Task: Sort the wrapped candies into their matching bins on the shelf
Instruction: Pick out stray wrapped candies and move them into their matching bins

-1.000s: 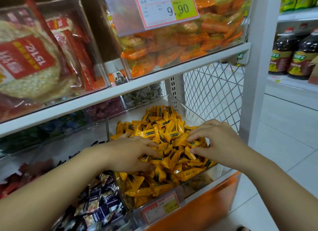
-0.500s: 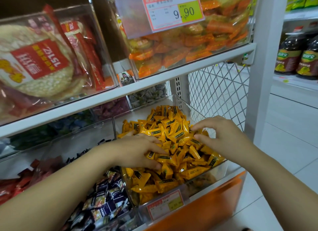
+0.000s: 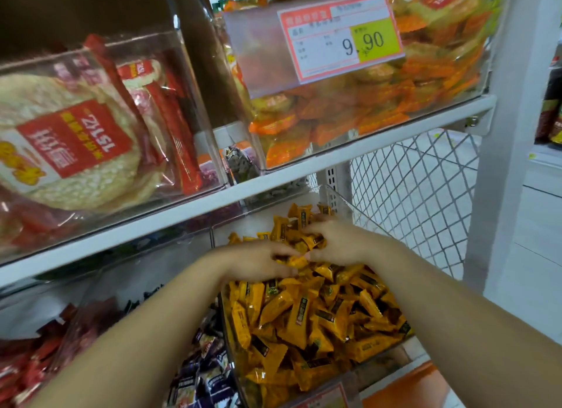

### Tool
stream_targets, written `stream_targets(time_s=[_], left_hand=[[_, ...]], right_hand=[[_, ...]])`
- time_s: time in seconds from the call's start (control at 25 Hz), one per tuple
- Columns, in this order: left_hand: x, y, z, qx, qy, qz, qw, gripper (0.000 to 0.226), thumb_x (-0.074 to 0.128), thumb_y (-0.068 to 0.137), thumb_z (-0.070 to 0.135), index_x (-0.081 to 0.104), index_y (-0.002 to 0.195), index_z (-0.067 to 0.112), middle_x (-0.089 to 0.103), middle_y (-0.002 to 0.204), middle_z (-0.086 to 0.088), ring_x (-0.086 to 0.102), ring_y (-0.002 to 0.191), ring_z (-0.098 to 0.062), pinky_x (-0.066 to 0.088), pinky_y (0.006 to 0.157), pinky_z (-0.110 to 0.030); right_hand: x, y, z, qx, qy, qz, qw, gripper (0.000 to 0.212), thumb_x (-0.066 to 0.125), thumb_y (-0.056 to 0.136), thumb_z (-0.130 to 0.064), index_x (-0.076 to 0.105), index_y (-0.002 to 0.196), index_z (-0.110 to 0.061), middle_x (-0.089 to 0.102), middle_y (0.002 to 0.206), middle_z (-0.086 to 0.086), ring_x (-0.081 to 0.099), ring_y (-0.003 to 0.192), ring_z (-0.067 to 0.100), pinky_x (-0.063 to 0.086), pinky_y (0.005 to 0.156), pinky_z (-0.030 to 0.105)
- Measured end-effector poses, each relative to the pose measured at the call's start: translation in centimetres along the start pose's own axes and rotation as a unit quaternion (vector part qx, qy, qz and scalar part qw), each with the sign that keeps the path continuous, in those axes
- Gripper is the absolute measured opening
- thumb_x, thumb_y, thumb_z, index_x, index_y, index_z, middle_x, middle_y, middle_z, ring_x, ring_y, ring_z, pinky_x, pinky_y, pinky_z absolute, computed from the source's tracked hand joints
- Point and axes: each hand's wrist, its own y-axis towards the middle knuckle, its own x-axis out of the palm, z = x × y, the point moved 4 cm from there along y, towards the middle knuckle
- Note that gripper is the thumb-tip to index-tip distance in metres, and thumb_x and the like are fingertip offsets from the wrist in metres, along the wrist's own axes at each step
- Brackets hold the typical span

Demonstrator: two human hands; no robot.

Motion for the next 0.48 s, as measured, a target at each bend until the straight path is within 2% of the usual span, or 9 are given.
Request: stream_targets(time_s=[0.12,0.2,0.28,0.32,0.4,0.48], left_hand=[[0.6,-1.3,-0.5,0.022,-0.005,-0.042,0.999,0.045,0.049,0.094,0.041,0.041,0.138,0.037,0.038,0.146,0.01,0.035,0.132,-0.009,0.027,0.111,-0.029],[0.8,-2.2,0.1,0.045,-0.009,-0.052,0.998,0.042,0.047,0.096,0.037,0.042,0.138,0.034,0.039,0.144,0.012,0.035,0.132,-0.008,0.025,0.106,-0.02],[0.7,-2.9,0.7,0.048,-0.002,-0.059,0.997,0.04,0.042,0.098,0.035,0.042,0.138,0.033,0.04,0.143,0.011,0.031,0.131,-0.007,0.02,0.089,-0.007],[0.6,-3.1,0.9,0.053,0.0,-0.061,0.997,0.041,0.041,0.098,0.038,0.04,0.139,0.035,0.038,0.145,0.011,0.027,0.133,-0.008,0.017,0.086,-0.005],[0.8,-3.7,0.8,0.044,0.007,-0.066,0.997,0.047,0.039,0.094,0.05,0.035,0.139,0.041,0.028,0.15,0.016,0.014,0.139,-0.005,0.007,0.101,-0.013],[1.1,-4.1,0.3,0.014,0.03,-0.069,0.997,0.056,0.04,0.087,0.062,0.031,0.14,0.045,0.019,0.152,0.02,0.0,0.142,-0.006,0.0,0.116,-0.034]], right_hand=[[-0.2,-0.4,0.3,-0.004,-0.013,-0.091,0.996,0.049,0.056,0.088,-0.043,0.047,0.134,-0.027,0.034,0.146,0.002,0.033,0.133,0.02,0.029,0.106,0.031],[-0.1,-1.5,0.3,-0.014,-0.037,-0.119,0.992,0.046,0.058,0.087,-0.044,0.051,0.13,-0.03,0.038,0.142,-0.004,0.036,0.132,0.018,0.032,0.106,0.032],[0.2,-2.6,0.3,-0.025,-0.071,-0.131,0.988,0.042,0.058,0.087,-0.044,0.054,0.127,-0.032,0.04,0.14,-0.006,0.037,0.13,0.018,0.033,0.106,0.032],[0.4,-3.1,0.3,-0.028,-0.086,-0.133,0.987,0.041,0.057,0.087,-0.044,0.054,0.127,-0.032,0.04,0.14,-0.005,0.036,0.13,0.019,0.032,0.107,0.033],[0.4,-3.8,0.5,-0.033,-0.1,-0.132,0.986,0.039,0.055,0.088,-0.045,0.055,0.125,-0.034,0.042,0.138,-0.004,0.036,0.129,0.02,0.032,0.107,0.035],[0.0,-4.6,0.7,-0.03,-0.101,-0.132,0.986,0.038,0.055,0.088,-0.047,0.055,0.124,-0.035,0.045,0.135,-0.004,0.039,0.125,0.018,0.035,0.104,0.035]])
